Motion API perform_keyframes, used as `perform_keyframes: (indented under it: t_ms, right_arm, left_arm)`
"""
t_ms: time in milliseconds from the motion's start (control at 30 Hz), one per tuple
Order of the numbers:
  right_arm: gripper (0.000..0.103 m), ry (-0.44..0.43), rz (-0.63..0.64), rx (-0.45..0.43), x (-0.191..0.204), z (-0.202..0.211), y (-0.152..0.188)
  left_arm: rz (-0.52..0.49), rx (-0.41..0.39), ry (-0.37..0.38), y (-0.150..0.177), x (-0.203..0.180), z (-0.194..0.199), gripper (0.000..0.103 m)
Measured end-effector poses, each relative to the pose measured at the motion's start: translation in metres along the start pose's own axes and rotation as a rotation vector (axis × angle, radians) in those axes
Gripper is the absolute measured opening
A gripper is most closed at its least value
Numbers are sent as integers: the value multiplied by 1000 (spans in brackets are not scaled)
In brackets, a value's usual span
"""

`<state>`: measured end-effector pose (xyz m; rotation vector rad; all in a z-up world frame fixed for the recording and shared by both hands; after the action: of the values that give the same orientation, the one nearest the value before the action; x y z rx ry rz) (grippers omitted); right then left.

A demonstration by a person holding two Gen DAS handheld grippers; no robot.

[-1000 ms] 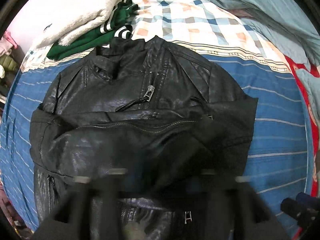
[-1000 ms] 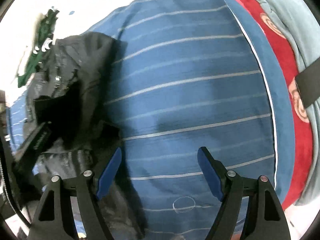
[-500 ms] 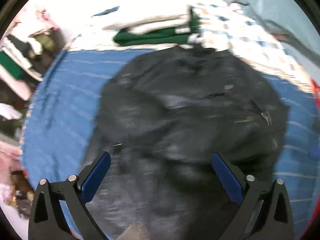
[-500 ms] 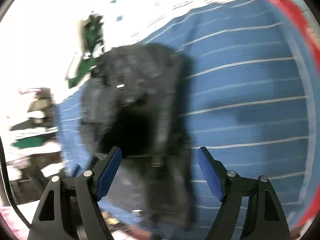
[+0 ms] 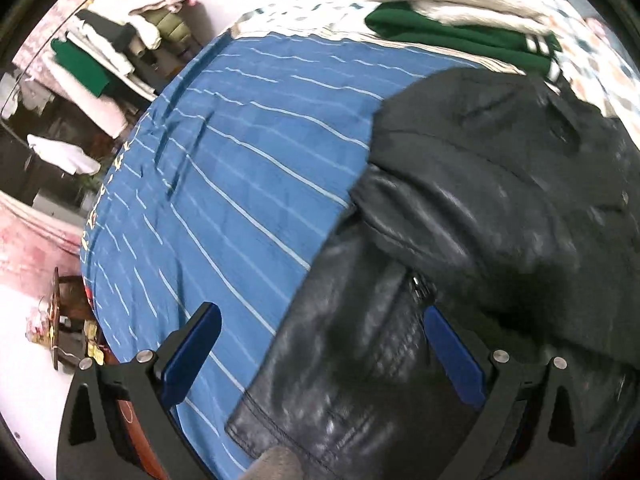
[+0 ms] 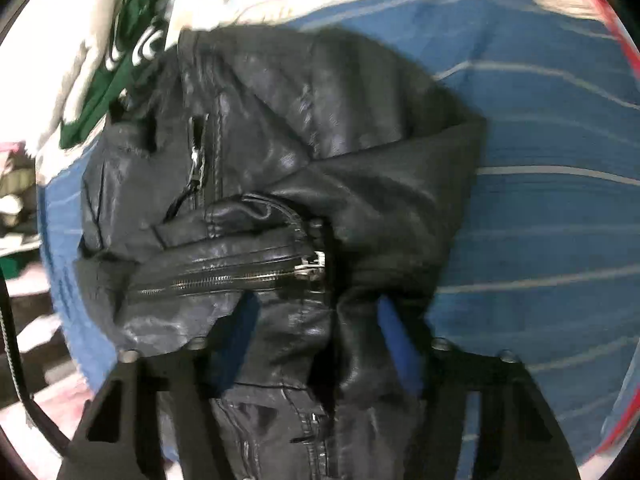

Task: Fold large clothes

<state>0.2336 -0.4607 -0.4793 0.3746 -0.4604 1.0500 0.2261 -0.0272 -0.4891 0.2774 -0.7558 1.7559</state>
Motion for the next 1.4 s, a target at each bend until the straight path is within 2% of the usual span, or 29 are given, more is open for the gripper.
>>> perform_keyframes:
  t_ms: [133,200,300,367,400,433,500,567,767,867,933,1067,1100,1133,1200,1233,1267,1333,1400]
  right_arm:
    - [62,-76,-17,-84,12,25,12]
    - [62,-109,-28,-53,11,17,11]
    - [63,-48,-68,27,0,-17,8]
    - [62,2,-47,57,-1,-39,5]
    - [52,31,-26,50,4,-42,4]
    - [28,55,8,41,12,-42,6]
    - [16,149,133,-2,36,-35,14]
    - [7,166,159,-55,47,-21,22]
    - [7,133,158,-272,65,42,45]
    - [6,141,149,-339,59,62,37]
    - [6,169,95,-302,36,51,30]
    - [7,188,-87,-112,-8,1,12]
    - [8,167,-116,-107,-12,0,10]
    - [13,156,-134,-101,-12,3,8]
    - [21,178,-137,-88,-3,15,4]
    - [30,204,-129,-104,2,25,4]
    - [34,219,-105,-126,11,35,5]
    - [38,225,-32,-170,33,49,7]
    - [38,198,52,-159,55,48,9]
  left_arm:
    - [15,-20,-2,-18,-1,-6,103]
    - [10,-34,-9,-29,-6,-13,103]
    - [-17,-34,-34,-42,-22,-35,103]
    - [-47,4,-36,-46,-33,-54,103]
    - [-57,24,-30,-46,-36,-60,103]
    - [-60,32,-23,-45,-37,-63,103]
    - [-69,18,-10,-44,-33,-59,103]
    - [-76,7,2,-43,-26,-50,103]
    - [-25,-48,44,-58,-2,-20,103]
    - [-20,-60,33,-71,-11,-24,103]
    - [-22,-51,22,-78,-24,-37,103]
    - [-121,-23,-31,-83,-58,-76,103]
    - [-141,-28,-36,-83,-62,-80,103]
    - [-150,-46,-34,-83,-63,-80,103]
    - [-176,-73,-31,-82,-63,-78,103]
    - [-180,-81,-28,-82,-63,-78,103]
    - [-175,-87,-20,-81,-62,-78,103]
    - [-133,-77,6,-80,-58,-83,103]
    - [-92,-47,28,-82,-56,-86,103]
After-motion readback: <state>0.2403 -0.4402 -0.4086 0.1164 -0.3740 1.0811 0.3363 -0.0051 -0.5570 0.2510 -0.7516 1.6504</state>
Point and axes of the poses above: each gripper's, at about its wrist camera, not at the fingertips, and z roughly against the way its jaws point, x to its left, y to its underside, the point moved 1 cm from there along -z, roughly the way its jaws point, and after that the axes turned 15 degrees about -y, right-handed, at the moved point
